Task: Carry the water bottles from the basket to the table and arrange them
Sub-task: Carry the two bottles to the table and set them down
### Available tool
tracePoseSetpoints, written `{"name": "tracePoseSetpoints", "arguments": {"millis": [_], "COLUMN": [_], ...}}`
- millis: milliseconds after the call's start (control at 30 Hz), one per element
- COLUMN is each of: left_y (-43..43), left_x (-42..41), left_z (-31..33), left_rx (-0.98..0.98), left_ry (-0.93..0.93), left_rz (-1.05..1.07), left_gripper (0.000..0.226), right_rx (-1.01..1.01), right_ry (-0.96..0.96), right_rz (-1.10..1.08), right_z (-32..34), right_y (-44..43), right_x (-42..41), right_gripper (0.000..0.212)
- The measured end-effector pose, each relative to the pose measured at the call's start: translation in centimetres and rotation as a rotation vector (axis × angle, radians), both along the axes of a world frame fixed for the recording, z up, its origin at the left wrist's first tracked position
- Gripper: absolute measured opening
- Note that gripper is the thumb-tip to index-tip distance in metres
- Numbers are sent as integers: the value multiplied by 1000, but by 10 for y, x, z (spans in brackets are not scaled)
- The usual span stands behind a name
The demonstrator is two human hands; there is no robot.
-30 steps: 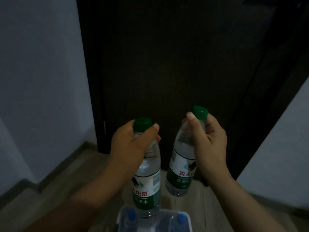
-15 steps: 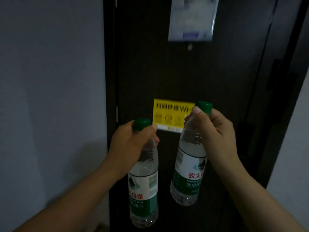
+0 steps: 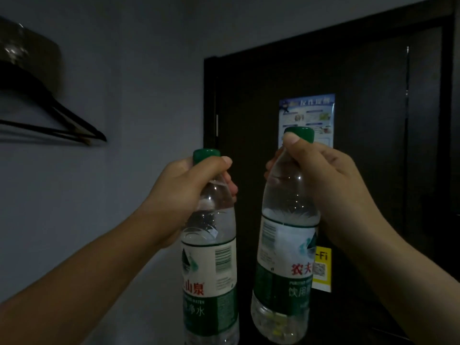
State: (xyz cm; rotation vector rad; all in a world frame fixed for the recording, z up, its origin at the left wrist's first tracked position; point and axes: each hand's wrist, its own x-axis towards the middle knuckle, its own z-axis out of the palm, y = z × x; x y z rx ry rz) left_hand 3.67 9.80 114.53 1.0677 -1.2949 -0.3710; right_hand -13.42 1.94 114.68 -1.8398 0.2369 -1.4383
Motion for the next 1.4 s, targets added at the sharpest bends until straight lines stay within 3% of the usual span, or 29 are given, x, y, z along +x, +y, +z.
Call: {"name": "tracePoseSetpoints", "arguments": {"millis": [133, 267, 600, 733, 1000, 1133, 1400], "left_y": [23, 35, 76, 115, 229, 289, 395], "left_x": [-10, -29, -81, -102, -168, -210, -307], "left_z": [16, 20, 12, 17, 17, 16, 13], "left_rx": [-34, -74, -136, -117, -108, -126, -107], "left_ry": [-69, -18, 59, 31, -28, -11, -44], "left_rz": [104, 235, 702, 903, 1248, 1387, 1693], "left_gripper": [26, 23, 24, 24, 33, 17, 20], "right_rx": [41, 81, 8, 65, 115, 141, 152], "right_ry": [-37, -51, -6, -43, -37, -28, -32], "right_rz": [114, 273, 722, 908, 1282, 1447, 1769], "right_z": [5, 7, 17, 23, 20, 17, 13], "right_y": [1, -11, -12, 14, 126, 198, 338], "right_x": [3, 12, 28, 34, 46, 37, -11], "right_gripper": [35, 34, 39, 39, 25, 27, 30]}}
